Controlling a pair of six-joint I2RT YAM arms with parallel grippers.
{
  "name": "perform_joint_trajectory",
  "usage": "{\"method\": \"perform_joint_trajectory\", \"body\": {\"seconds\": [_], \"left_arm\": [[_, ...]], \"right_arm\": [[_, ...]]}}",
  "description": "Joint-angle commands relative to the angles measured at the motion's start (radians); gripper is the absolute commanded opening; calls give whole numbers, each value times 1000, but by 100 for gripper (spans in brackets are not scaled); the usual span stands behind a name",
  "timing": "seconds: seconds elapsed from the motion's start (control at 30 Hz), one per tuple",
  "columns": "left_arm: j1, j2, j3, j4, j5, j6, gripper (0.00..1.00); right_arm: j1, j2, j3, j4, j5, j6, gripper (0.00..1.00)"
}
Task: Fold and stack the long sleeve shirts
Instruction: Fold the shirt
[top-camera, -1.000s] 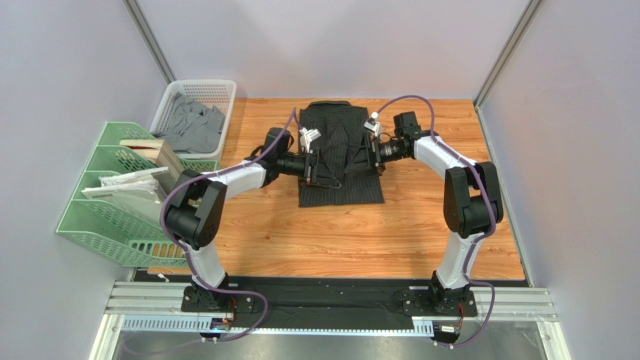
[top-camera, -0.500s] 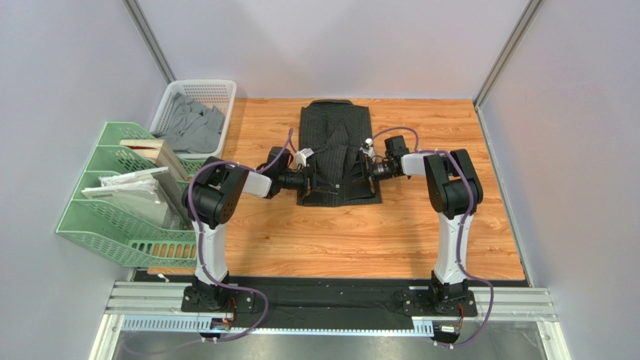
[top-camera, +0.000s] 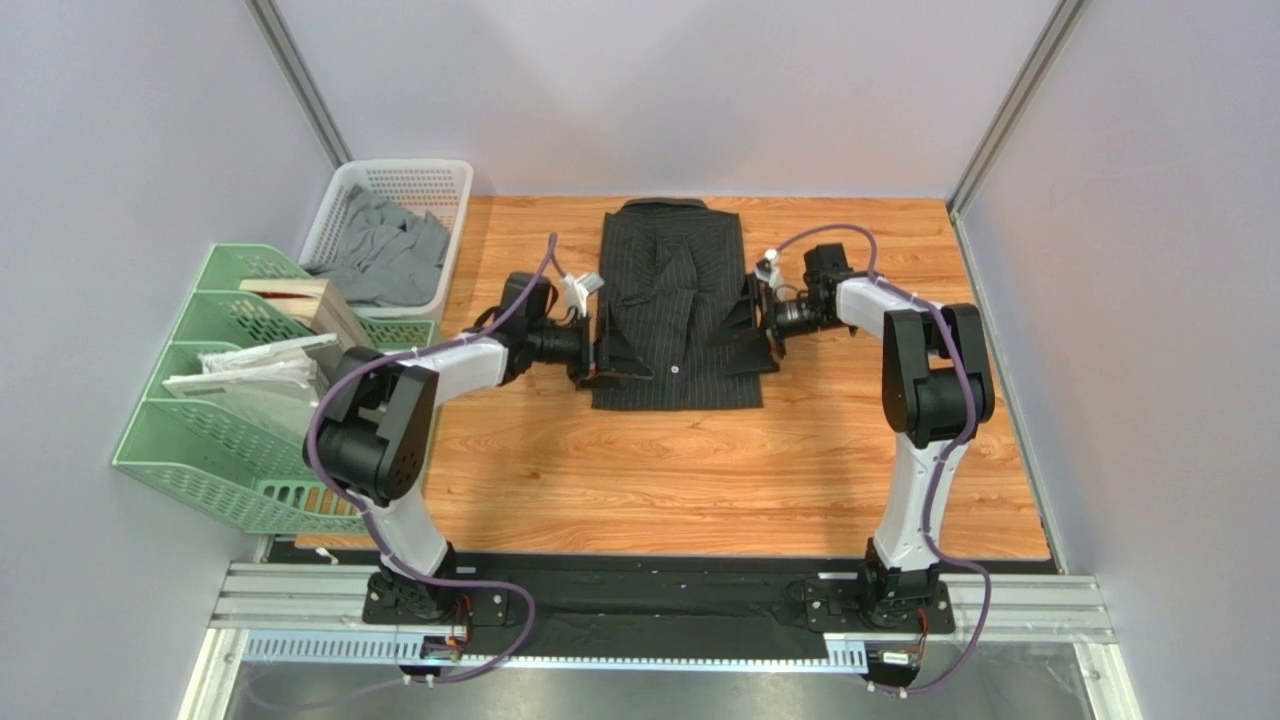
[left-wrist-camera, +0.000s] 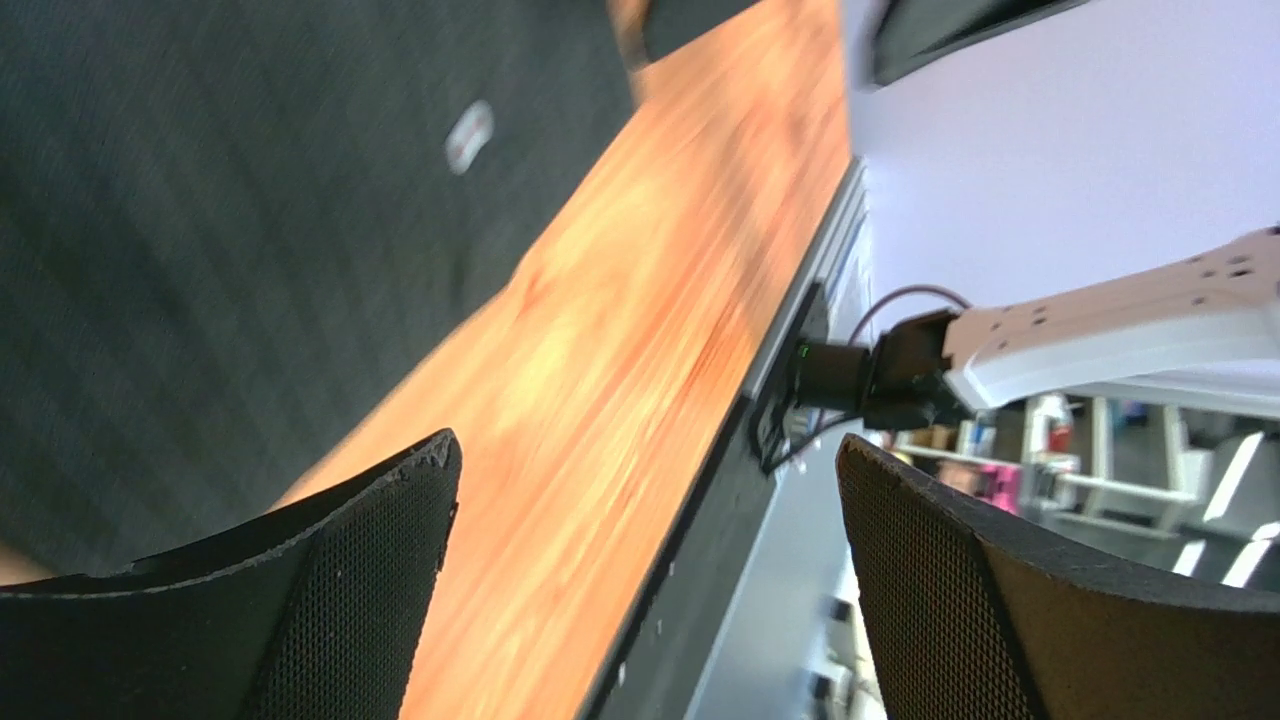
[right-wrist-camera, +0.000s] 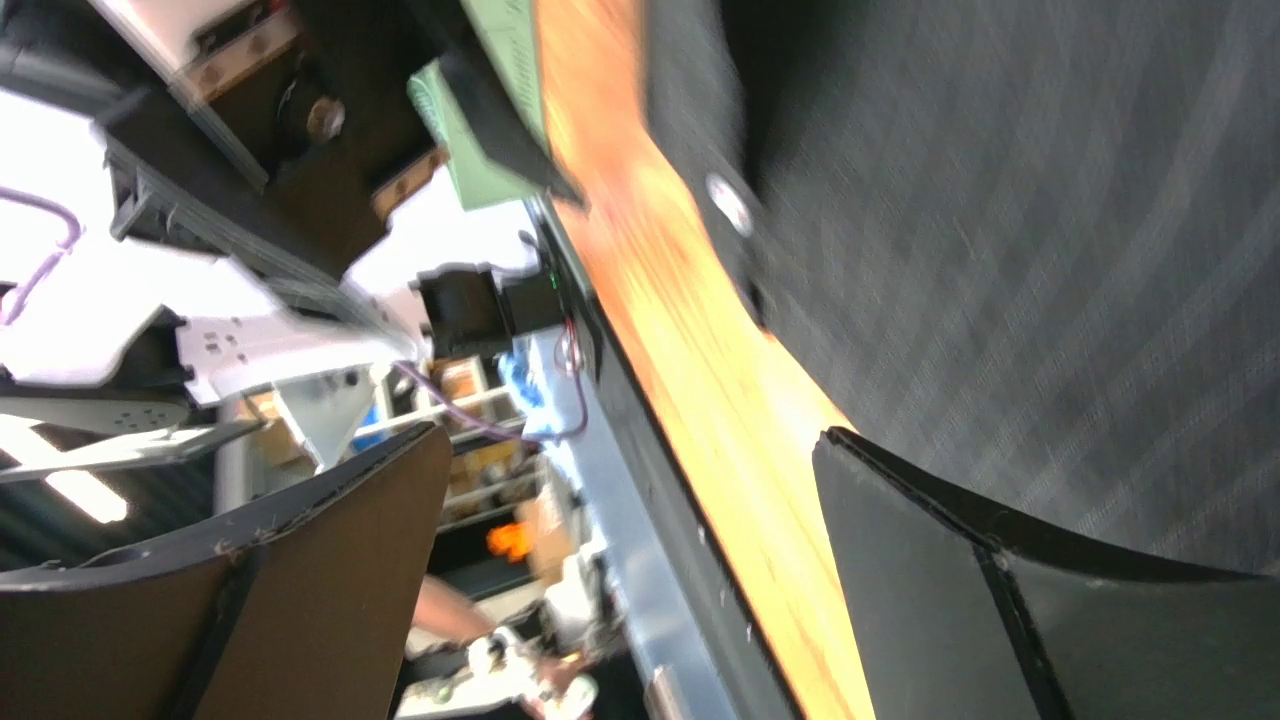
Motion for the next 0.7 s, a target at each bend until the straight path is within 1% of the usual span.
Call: {"method": "perform_joint_trajectory", "body": {"seconds": [0.0, 0.03, 0.07, 0.1, 0.13, 0.17, 0.2, 0.23, 0.27, 0.33, 0.37, 0.43, 0.5, 0.53, 0.6, 0.63, 0.67], "left_arm": [[-35, 47, 180, 36, -33, -11, 99], [-35, 87, 214, 50, -45, -32, 99], [-35, 166, 281, 62, -49, -51, 99], [-35, 202, 316, 56, -61, -62, 99], [-35, 270, 350, 56, -91, -66, 99], [-35, 310, 420, 30, -99, -71, 99], [-32, 349, 464, -18, -108, -73, 99], [-27, 422, 542, -80, -146, -66, 99], [-21, 446, 551, -112, -162, -66, 99], [-6, 479, 556, -128, -212, -62, 99], [-4, 490, 564, -181, -226, -47, 99], [2, 481, 536, -184, -196, -54, 99], [3, 464, 503, -197, -184, -72, 98], [2, 429, 448, -195, -185, -79, 97], [-1, 385, 372, -125, -159, -115, 94], [-6, 336, 310, -106, -151, -123, 91], [-12, 311, 282, -73, -145, -120, 90]], "right_arm": [[27, -5, 111, 228, -13, 194, 100], [30, 25, 145, 291, -22, 257, 100], [36, 55, 174, 310, -25, 279, 100], [40, 106, 231, 328, -20, 294, 100], [43, 132, 253, 371, -11, 306, 100], [46, 157, 272, 392, -5, 334, 100], [46, 216, 327, 402, 0, 343, 100], [46, 248, 351, 402, 7, 352, 100], [40, 279, 377, 402, 15, 357, 100], [35, 345, 404, 399, 55, 348, 100], [33, 361, 406, 396, 58, 343, 100], [35, 391, 379, 353, 64, 328, 100], [35, 381, 327, 344, 63, 322, 100], [35, 370, 275, 325, 61, 314, 100], [40, 315, 212, 316, 55, 281, 100], [43, 290, 184, 302, 55, 264, 100], [46, 245, 131, 296, 53, 248, 100]]}}
